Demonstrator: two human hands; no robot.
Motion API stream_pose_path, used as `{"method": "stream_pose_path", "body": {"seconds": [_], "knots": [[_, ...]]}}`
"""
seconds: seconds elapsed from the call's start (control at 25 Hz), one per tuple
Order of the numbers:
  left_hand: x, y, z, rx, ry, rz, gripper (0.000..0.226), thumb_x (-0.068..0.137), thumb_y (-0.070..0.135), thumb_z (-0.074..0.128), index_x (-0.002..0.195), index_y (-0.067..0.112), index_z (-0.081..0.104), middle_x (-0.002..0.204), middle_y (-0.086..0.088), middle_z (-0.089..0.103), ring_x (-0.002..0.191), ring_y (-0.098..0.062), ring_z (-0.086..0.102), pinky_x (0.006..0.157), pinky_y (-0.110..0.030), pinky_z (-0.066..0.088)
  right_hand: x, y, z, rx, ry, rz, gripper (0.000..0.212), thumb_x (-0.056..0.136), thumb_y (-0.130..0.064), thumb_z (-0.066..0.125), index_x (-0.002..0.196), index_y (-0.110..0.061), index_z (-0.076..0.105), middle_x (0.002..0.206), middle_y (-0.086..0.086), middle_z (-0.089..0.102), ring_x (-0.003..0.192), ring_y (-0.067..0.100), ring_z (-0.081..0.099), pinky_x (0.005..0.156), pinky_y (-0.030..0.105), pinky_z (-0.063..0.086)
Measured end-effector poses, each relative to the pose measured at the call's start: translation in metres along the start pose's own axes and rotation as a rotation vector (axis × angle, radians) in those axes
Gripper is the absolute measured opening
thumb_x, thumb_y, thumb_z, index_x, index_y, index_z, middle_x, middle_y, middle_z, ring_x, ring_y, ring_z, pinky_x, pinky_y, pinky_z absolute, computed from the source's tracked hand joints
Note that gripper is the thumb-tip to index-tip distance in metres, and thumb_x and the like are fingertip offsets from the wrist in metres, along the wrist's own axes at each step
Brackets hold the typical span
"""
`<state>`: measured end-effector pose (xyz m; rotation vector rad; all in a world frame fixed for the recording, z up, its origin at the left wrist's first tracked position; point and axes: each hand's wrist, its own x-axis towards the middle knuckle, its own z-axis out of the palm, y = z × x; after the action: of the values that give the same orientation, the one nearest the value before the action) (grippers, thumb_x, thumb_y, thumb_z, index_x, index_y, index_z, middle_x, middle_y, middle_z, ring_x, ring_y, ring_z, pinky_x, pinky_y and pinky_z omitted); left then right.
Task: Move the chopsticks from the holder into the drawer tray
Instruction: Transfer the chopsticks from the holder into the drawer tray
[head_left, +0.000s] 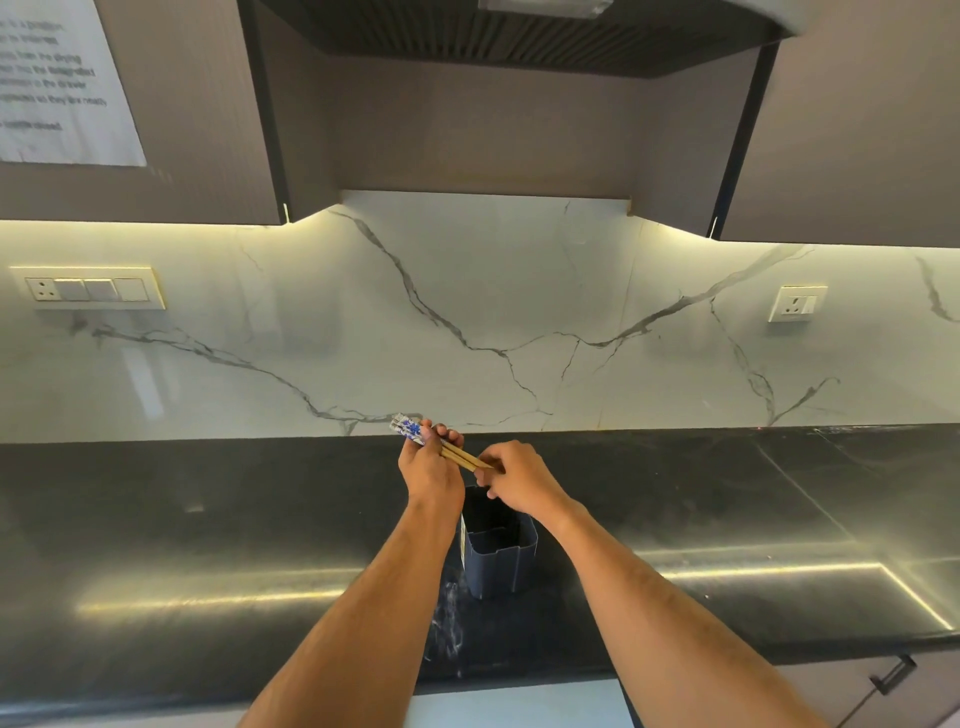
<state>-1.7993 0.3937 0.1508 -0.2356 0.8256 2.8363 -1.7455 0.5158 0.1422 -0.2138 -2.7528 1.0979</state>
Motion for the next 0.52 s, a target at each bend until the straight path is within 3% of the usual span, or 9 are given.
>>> {"method": "stream_pose_path", "body": {"seconds": [0.24,0.52], "knots": [[-0.002,0.003,-0.009,-0.021,-0.061,0.012,0.018,0.106,0.012,0.047,0.113,0.005,0.061,0.084,-0.007,0.064,0.074,-0.018,0.065,0.08,-0.035,0.057,0.0,-0.008,0.0,-0.032,-0.097,-0.003,0.014,0.103,-0.017,0.058,0.099,-0.015,0.071,0.082,0.0,0.074,0.066,0.011,0.071,0.069,0.029,0.061],[0.002,0.007,-0.024,0.236,-0.064,0.016,0.022,0.105,0.015,0.05,0.119,0.002,0.061,0.106,-0.014,0.071,0.103,-0.028,0.072,0.095,-0.041,0.056,-0.005,-0.009,0.0,-0.079,-0.002,0.016,0.012,0.101,-0.017,0.062,0.103,-0.013,0.074,0.078,-0.001,0.074,0.063,0.009,0.072,0.058,0.017,0.054]]}}
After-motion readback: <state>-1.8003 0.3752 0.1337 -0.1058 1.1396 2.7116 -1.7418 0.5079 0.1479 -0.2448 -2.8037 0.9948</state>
